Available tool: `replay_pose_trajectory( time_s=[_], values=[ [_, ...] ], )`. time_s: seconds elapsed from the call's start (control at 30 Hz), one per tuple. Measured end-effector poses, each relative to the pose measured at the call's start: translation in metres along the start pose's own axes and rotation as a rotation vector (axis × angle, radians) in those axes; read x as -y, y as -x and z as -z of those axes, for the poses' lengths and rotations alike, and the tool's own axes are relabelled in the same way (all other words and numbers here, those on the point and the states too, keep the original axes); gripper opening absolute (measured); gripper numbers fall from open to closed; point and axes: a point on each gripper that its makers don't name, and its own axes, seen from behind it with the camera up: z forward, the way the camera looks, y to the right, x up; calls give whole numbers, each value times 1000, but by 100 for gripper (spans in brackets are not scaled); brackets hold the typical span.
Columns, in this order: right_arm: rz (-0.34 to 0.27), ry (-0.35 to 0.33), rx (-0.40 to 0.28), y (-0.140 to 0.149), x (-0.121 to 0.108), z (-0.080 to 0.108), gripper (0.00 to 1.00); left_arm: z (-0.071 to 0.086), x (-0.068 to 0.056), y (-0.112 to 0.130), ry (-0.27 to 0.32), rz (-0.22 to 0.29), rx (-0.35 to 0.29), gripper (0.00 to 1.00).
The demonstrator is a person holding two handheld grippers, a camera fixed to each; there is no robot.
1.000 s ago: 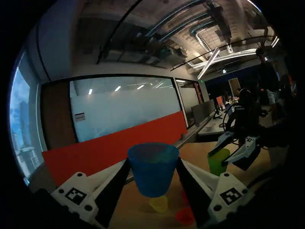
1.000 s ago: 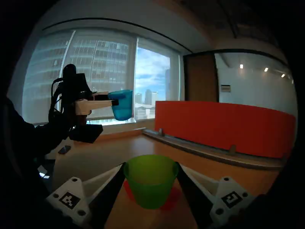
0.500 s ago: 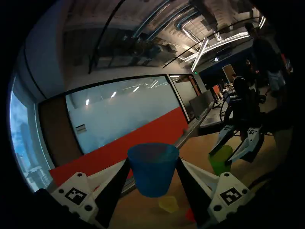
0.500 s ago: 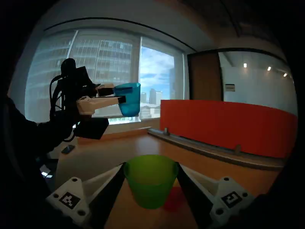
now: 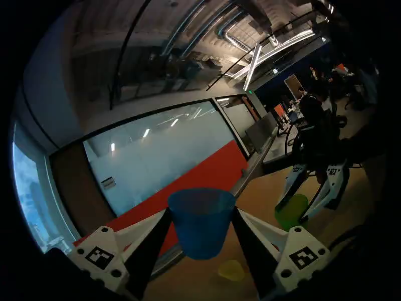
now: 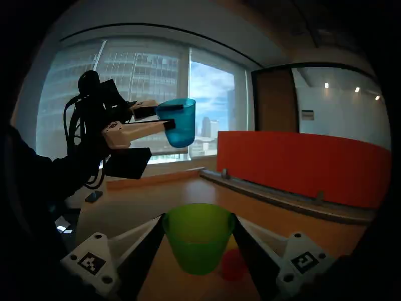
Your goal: Pour water
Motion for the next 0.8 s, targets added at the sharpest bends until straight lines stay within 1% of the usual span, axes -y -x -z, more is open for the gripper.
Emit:
replay_pose_trajectory(
  time_s=[0.3,0.5,0.8],
  values=[
    [-5,-19,-1,3,3,-4,93,-5,-7,-10,10,-87,-11,85],
    [-6,-37,-7,1,9,-7,93,-10,-7,-14,3,-138,-9,85],
    [-8,-60,-12,0,16,-14,93,-10,-8,-19,-2,-197,-9,85]
  ],
)
